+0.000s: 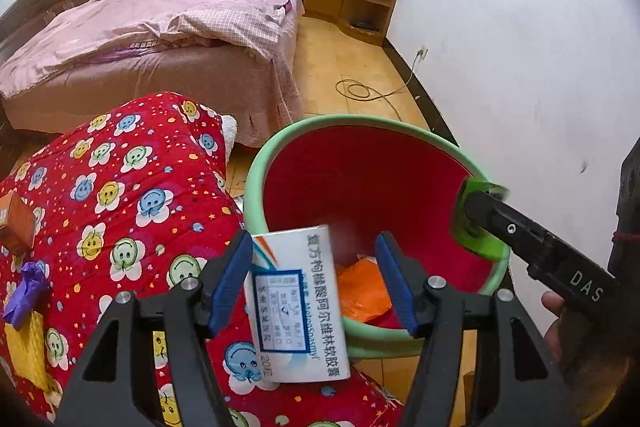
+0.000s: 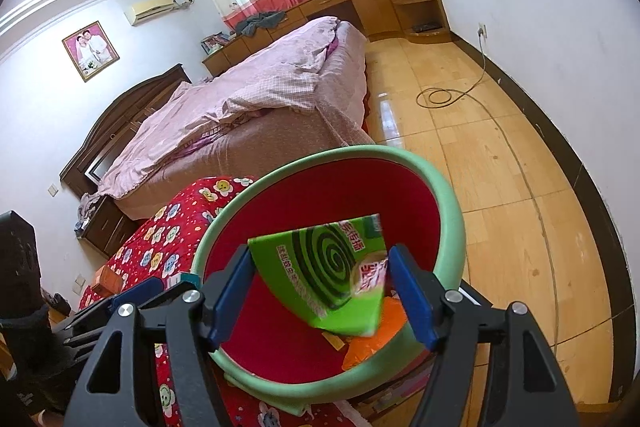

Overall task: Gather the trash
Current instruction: 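Open the right tool to drop the green box into the bucket, then open the left tool to drop the white medicine box into the bucket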

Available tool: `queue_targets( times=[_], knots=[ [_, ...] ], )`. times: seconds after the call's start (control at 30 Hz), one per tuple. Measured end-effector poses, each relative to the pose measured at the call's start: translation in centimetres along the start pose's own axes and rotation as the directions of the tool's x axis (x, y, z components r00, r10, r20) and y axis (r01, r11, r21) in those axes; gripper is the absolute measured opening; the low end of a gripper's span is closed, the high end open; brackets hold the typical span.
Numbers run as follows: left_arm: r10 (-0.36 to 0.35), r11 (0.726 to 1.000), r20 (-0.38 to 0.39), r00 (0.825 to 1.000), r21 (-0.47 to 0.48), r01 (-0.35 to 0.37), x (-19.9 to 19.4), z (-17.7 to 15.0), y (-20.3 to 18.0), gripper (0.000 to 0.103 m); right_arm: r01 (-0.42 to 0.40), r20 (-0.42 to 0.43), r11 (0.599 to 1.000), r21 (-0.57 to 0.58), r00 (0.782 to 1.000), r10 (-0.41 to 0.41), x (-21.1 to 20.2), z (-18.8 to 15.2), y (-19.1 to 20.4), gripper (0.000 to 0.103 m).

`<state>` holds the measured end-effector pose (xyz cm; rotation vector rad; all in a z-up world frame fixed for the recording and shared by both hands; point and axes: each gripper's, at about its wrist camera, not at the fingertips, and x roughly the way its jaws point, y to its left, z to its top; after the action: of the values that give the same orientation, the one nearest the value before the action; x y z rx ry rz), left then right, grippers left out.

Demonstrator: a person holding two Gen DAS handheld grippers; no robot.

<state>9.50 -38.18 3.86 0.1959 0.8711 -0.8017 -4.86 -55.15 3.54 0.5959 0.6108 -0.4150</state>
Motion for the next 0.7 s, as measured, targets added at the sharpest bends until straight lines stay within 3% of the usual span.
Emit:
queue_targets(
  times=[0.23,0.47,0.7],
  knots=[
    [0.011,1.0,-0.004,1.0,-0.028,-0.011,-0.4,-0.3,1.0,0.064,0.0,0.003,1.0,0.008,1.0,0.0,0.0,-0.2,-0.1,0.075],
    [0.05,0.997,-0.074,0.996,-0.049,-0.053,0.4,-1.7,2.1,0.064,-0.003,0.006,1.0,0.005,1.0,0.003,-0.2,-0.3,-0.1,0.075],
    [0.049,0.989,-0.113,0.992,-0.132,-0.064,1.0,-2.9,4.2,0.064,-0.008,0.007,1.0,-0.001,1.0,0.008,-0.4,-0.5,0.1,0.075]
  ],
)
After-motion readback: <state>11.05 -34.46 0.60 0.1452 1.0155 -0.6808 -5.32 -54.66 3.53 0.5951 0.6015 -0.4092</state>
